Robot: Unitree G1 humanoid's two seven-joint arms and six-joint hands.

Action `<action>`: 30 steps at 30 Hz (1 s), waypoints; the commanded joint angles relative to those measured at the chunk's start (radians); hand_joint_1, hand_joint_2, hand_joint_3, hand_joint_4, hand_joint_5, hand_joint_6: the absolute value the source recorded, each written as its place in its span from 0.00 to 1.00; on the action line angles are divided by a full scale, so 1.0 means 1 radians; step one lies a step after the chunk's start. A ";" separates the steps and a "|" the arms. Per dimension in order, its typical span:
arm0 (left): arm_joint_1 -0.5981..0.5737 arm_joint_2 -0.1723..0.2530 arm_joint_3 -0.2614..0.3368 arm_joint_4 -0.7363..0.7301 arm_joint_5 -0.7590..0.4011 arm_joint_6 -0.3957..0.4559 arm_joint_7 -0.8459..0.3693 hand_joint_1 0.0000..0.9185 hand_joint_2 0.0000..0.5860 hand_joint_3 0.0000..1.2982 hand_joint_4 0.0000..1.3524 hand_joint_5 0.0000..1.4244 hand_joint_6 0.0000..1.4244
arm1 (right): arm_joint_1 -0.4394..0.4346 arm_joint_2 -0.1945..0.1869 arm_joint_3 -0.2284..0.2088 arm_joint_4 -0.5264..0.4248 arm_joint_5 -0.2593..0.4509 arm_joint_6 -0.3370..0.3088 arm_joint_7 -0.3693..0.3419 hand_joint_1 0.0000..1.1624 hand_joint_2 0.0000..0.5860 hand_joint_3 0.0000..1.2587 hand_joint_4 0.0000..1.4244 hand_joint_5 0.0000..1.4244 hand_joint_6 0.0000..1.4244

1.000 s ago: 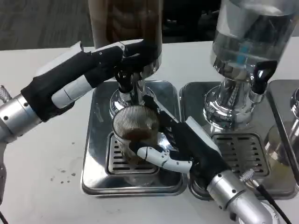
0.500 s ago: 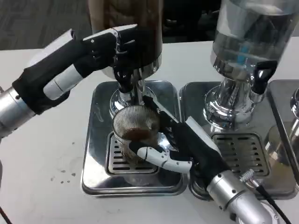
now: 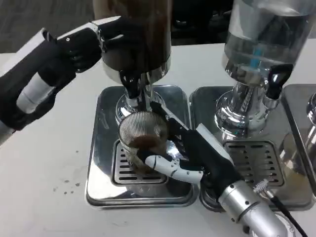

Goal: Grasp the cup under the faucet to collect the drink, then remove the cup.

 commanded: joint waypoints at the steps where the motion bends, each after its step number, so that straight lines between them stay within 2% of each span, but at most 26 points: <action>1: 0.045 -0.008 0.038 -0.064 -0.046 0.022 0.024 0.00 0.08 0.19 0.13 0.14 0.08 | -0.008 -0.001 -0.006 0.009 0.007 -0.021 0.003 0.54 0.45 0.02 0.00 0.00 0.03; 10: 0.129 -0.017 0.101 -0.174 -0.094 0.043 0.069 0.00 0.09 0.24 0.16 0.16 0.10 | -0.008 -0.001 -0.013 0.002 0.010 -0.021 -0.002 0.54 0.45 0.02 0.00 0.00 0.03; 14: 0.175 -0.020 0.127 -0.203 -0.070 0.016 0.103 0.00 0.08 0.24 0.16 0.18 0.11 | -0.004 -0.003 -0.014 -0.001 0.008 -0.025 -0.002 0.54 0.45 0.03 0.00 0.00 0.03; 22: 0.273 -0.033 0.133 -0.183 -0.015 -0.008 0.146 0.00 0.05 0.24 0.17 0.19 0.13 | -0.002 -0.009 -0.005 -0.005 -0.013 -0.029 -0.007 0.55 0.39 0.00 0.00 0.00 0.02; 30: 0.344 -0.036 0.141 -0.140 0.024 -0.024 0.175 0.00 0.08 0.24 0.18 0.20 0.13 | -0.007 -0.007 0.001 0.013 -0.033 -0.040 -0.015 0.59 0.35 0.00 0.00 0.00 0.02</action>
